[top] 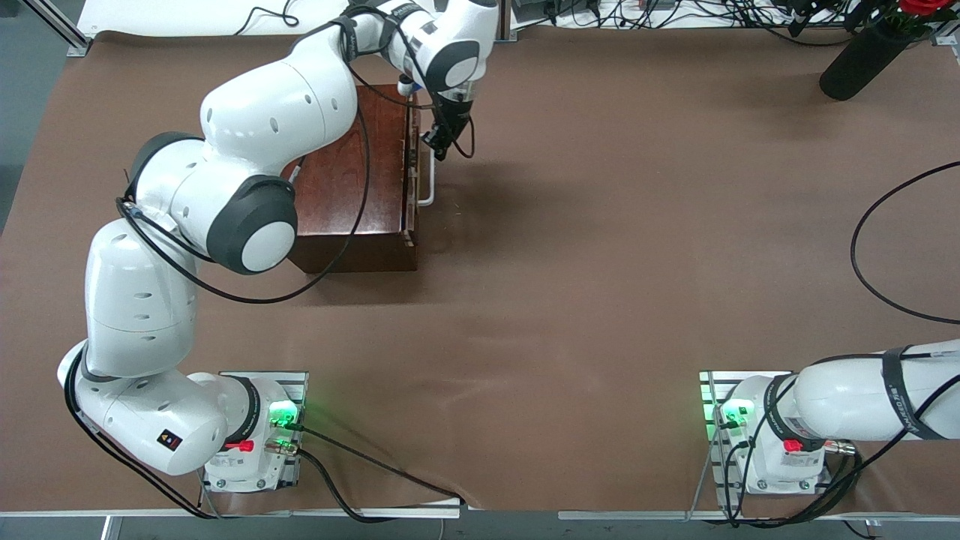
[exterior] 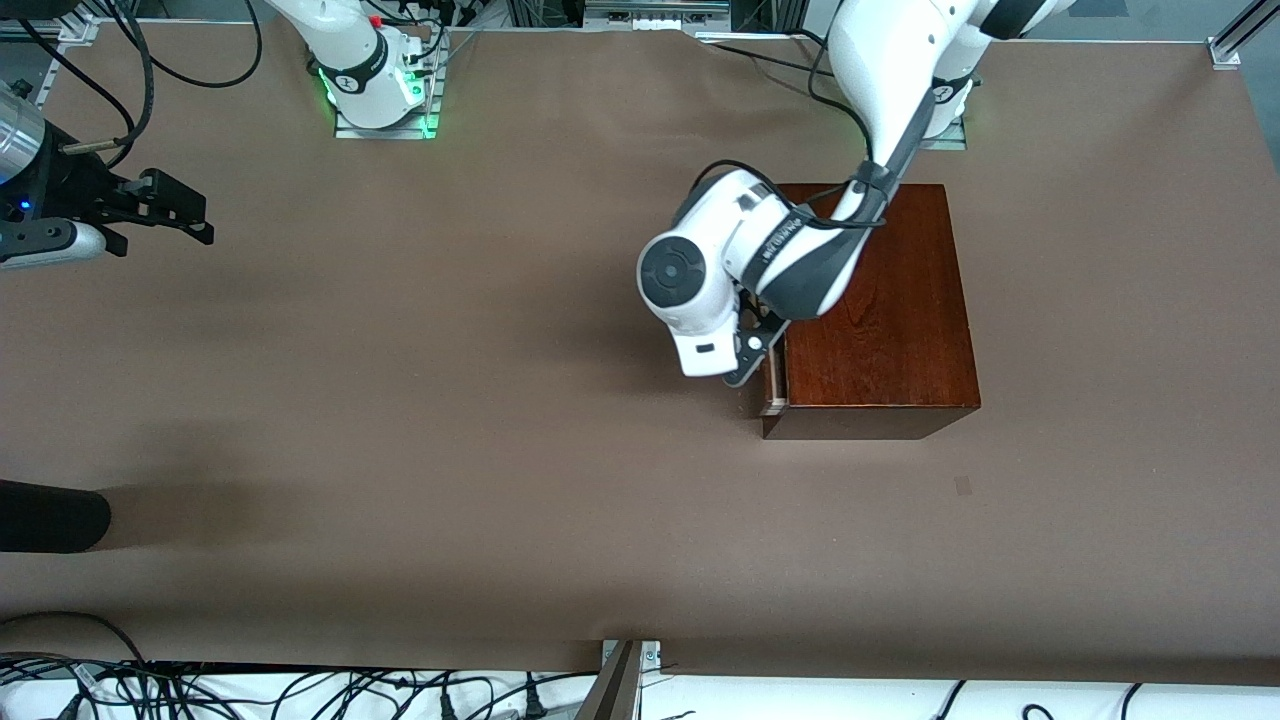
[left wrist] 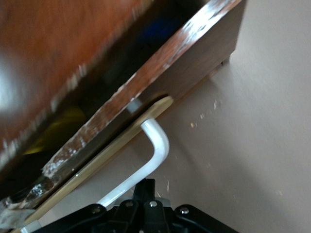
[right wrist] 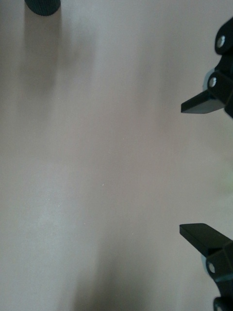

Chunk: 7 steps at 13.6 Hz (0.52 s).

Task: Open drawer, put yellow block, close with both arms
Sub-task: 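Push the drawer front into the box with the left gripper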

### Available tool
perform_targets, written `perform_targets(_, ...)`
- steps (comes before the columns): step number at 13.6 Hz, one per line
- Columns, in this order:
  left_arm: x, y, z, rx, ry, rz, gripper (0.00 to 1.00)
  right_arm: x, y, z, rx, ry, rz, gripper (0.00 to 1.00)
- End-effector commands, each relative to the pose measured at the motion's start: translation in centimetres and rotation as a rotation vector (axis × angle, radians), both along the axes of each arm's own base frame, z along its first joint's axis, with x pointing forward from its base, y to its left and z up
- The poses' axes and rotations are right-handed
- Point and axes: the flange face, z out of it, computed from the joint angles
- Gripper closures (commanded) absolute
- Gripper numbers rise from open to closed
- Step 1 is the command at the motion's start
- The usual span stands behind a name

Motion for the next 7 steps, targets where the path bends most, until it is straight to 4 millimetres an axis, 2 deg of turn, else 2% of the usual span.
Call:
perform_targets(1, -0.1, 2.1, 1.4, 0.049, -0.017, -0.040, 1.00, 0.0, -0.2, 0.2, 0.019, 0.009, 0.006, 0.00)
perform_targets(2, 0.1, 2.4, 1.6, 0.048, -0.019, -0.036, 1.00, -0.1, -0.3, 0.4, 0.021, 0.004, 0.003, 0.00)
perform_targets(6, -0.1, 1.3, 5.7, -0.010, -0.061, -0.028, 1.00, -0.2, 0.4, 1.2, 0.022, -0.014, 0.015, 0.00)
perform_targets(7, -0.5, 0.8, 6.6, -0.024, -0.068, -0.040, 0.57, -0.1, 0.6, 1.1, 0.022, -0.014, 0.018, 0.00)
